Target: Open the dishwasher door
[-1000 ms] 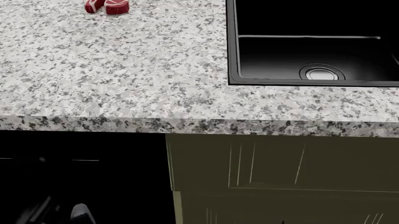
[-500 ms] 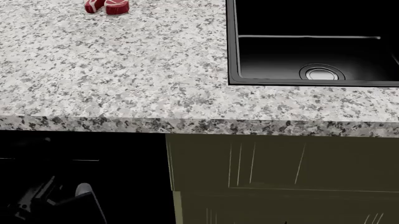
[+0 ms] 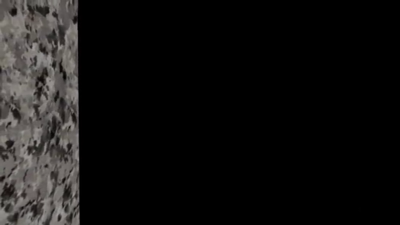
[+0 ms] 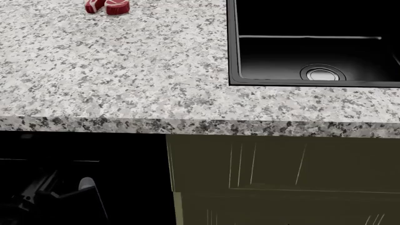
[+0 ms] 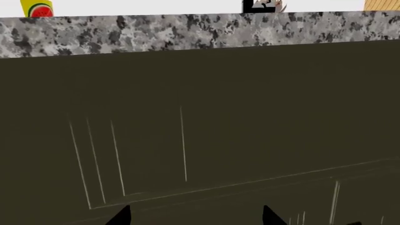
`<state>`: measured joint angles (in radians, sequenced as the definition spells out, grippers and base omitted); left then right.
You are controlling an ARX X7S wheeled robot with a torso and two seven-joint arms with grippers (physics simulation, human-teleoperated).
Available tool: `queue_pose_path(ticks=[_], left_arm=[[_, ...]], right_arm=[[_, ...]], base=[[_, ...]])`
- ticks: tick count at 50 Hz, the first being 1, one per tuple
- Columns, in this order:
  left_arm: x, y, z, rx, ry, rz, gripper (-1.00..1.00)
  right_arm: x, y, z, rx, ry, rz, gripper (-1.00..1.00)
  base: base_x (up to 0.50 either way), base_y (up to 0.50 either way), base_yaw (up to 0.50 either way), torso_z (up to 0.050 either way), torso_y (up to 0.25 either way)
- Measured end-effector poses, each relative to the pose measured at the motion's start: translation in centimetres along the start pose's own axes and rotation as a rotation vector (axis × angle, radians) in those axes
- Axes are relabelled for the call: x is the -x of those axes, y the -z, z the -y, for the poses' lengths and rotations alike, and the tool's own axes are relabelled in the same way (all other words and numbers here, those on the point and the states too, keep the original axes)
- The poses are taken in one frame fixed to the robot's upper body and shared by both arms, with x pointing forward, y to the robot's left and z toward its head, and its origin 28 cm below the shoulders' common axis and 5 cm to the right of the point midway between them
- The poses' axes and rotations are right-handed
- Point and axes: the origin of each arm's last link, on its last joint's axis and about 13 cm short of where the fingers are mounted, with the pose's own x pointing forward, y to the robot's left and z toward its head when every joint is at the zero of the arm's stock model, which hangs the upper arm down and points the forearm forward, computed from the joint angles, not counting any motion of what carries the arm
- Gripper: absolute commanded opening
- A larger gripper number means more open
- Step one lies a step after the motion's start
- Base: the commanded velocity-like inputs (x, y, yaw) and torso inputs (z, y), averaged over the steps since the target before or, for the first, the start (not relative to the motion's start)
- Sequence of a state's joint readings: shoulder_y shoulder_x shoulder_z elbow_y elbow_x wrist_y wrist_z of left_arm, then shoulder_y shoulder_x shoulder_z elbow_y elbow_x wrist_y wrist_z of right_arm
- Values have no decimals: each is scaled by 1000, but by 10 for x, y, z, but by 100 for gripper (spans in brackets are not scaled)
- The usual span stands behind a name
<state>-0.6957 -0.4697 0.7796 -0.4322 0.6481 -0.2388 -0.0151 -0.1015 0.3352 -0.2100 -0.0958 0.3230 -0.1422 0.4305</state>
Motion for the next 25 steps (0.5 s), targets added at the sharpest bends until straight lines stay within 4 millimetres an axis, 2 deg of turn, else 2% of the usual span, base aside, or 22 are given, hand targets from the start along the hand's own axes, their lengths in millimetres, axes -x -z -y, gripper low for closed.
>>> queue_pose_path(ticks=[16,25], left_arm=[[0,0,-1,-17,4,2,-100],[7,0,-3,-17,27,3,-100]], right_arm=[[1,1,0,-1,1,-2,100],[1,1,1,-3,1,-1,100]], base=[[1,0,-1,0,0],[0,0,0,0,0]])
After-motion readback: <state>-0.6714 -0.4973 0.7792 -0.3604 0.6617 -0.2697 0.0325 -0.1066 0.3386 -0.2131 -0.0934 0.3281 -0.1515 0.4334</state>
